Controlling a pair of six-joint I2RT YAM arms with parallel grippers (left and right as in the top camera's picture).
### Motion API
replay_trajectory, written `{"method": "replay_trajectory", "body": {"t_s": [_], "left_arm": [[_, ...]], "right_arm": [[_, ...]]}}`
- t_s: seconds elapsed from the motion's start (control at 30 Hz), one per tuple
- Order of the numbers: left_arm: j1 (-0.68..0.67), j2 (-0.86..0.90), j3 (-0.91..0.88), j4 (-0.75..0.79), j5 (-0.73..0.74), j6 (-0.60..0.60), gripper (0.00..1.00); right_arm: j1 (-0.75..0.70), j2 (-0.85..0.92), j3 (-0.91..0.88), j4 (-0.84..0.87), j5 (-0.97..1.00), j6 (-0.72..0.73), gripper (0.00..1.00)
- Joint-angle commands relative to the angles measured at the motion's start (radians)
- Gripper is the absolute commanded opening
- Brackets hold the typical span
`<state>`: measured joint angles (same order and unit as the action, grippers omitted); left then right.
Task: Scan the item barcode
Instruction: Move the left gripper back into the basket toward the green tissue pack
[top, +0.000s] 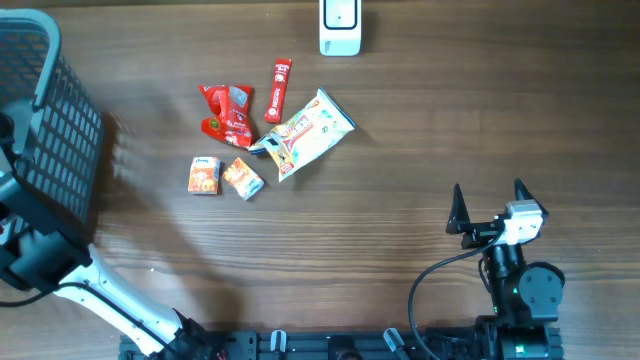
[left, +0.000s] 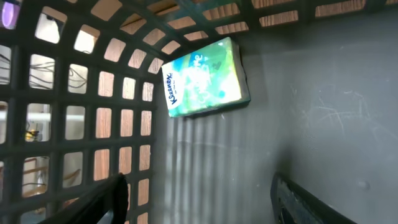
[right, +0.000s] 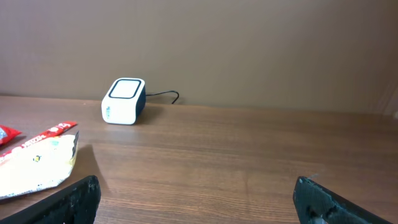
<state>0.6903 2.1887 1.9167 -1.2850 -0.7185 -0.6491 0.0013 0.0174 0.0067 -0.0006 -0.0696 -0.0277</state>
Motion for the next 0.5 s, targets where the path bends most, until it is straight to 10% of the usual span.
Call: {"method": "replay_trajectory", "body": {"t_s": [0.0, 0.47], "left_arm": [[0.008, 0.032, -0.040, 0.025, -0.035, 0.018, 0.68], [0.031, 0.065, -0.068, 0.086, -0.136, 0.061, 0.76]], "right_arm": [[0.004, -0.007, -0.002, 0.002, 0.014, 0.008, 1.00], [0.004, -0.007, -0.002, 0.002, 0.014, 0.008, 1.00]]}}
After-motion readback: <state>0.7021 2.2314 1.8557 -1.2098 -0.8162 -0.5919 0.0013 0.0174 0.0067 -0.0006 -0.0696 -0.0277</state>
